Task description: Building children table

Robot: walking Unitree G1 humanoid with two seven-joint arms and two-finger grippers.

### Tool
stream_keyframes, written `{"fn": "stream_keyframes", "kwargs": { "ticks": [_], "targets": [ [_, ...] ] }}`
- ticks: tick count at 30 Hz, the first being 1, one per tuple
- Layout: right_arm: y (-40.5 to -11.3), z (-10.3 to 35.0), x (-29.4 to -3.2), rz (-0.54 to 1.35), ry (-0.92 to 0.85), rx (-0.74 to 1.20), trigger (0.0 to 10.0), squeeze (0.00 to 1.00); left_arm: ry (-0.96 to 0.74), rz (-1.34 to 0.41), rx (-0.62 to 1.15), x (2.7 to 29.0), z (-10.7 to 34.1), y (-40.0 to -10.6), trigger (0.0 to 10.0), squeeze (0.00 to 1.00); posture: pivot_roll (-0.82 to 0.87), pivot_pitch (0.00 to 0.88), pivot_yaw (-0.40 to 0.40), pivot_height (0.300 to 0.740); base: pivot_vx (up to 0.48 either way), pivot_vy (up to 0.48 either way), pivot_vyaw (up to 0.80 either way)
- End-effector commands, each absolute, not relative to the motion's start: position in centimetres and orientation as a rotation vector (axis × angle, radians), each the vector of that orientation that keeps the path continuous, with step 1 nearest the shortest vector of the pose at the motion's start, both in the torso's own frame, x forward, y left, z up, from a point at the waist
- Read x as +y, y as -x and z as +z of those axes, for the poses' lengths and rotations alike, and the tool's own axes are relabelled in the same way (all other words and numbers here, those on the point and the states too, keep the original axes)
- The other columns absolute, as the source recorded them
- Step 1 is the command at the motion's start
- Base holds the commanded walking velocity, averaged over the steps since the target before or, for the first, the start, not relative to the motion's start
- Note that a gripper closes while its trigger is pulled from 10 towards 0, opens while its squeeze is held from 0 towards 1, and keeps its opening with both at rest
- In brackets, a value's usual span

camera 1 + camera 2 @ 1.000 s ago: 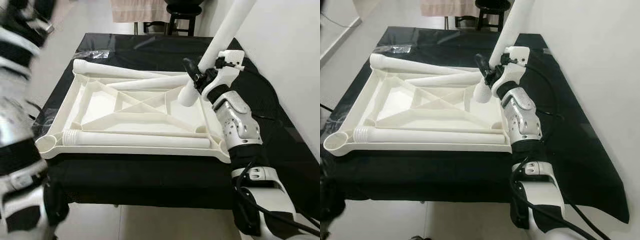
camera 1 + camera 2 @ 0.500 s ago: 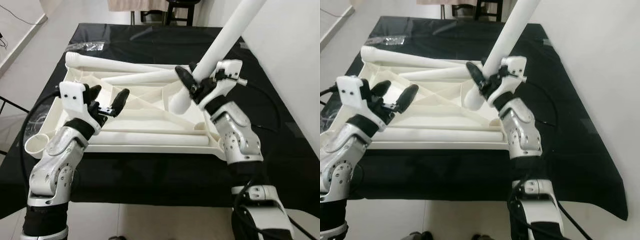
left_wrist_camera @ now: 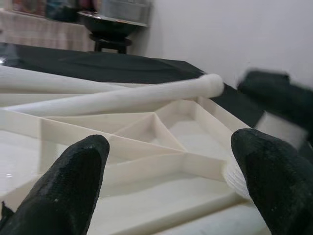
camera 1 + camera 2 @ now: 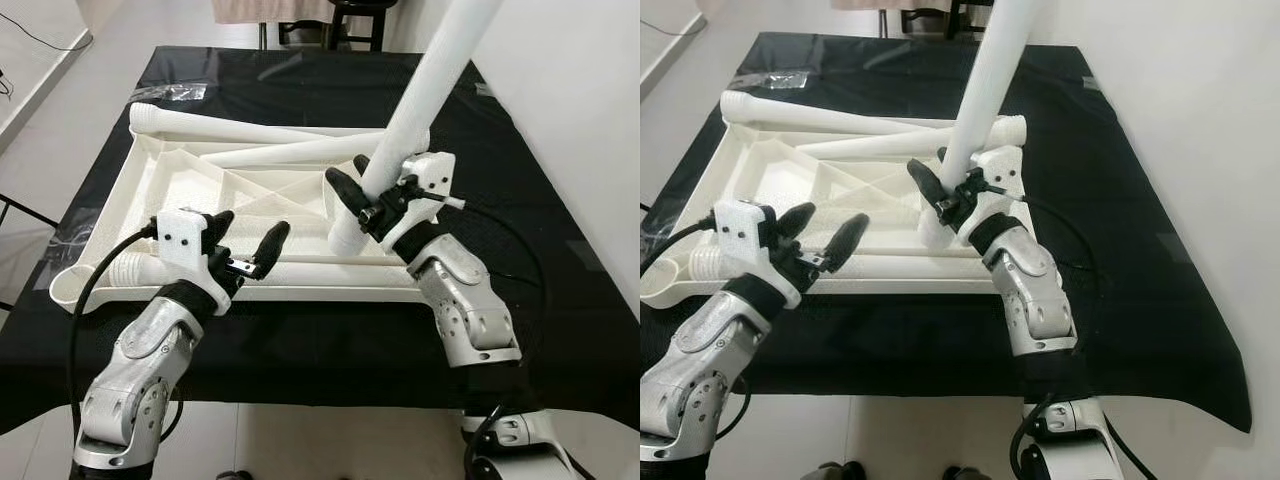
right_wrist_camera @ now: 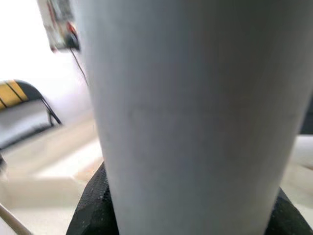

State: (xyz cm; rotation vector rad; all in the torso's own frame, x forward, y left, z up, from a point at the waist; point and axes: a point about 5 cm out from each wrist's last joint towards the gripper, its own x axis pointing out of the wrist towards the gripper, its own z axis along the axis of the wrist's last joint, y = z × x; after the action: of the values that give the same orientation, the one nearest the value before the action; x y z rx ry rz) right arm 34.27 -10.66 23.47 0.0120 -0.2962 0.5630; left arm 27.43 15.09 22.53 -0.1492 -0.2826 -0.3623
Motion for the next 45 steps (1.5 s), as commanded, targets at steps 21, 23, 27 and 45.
{"fn": "stream_keyframes", "kwargs": {
  "ticks": [21,23,27,45],
  "targets": [
    [-32.6,25.0,-10.2,0.805,-0.111,-0.324,10.0,0.0,0.169,-0.369,-0.239,14.5,21.7,-27.2,10.0,0.0,0.02,0.241,-0.074,0.74,0.0,-0.156,0.33],
    [-32.3,25.2,-10.3,0.847,-0.105,-0.336,10.0,0.0,0.163,-0.385,-0.235,14.3,21.6,-27.1,10.0,0.0,0.03,0.243,-0.072,0.74,0.0,0.0,0.76],
    [-32.1,25.3,-10.5,0.875,-0.099,-0.338,10.0,0.0,0.153,-0.412,-0.223,14.0,21.5,-26.9,10.0,0.0,0.03,0.245,-0.072,0.74,0.0,0.0,0.77],
    [-32.5,27.5,-13.7,0.894,-0.134,-0.403,10.0,0.0,0.091,-0.534,-0.17,13.1,20.6,-25.5,10.0,0.0,0.02,0.271,-0.077,0.74,0.0,-0.183,0.02]
  ]
}}
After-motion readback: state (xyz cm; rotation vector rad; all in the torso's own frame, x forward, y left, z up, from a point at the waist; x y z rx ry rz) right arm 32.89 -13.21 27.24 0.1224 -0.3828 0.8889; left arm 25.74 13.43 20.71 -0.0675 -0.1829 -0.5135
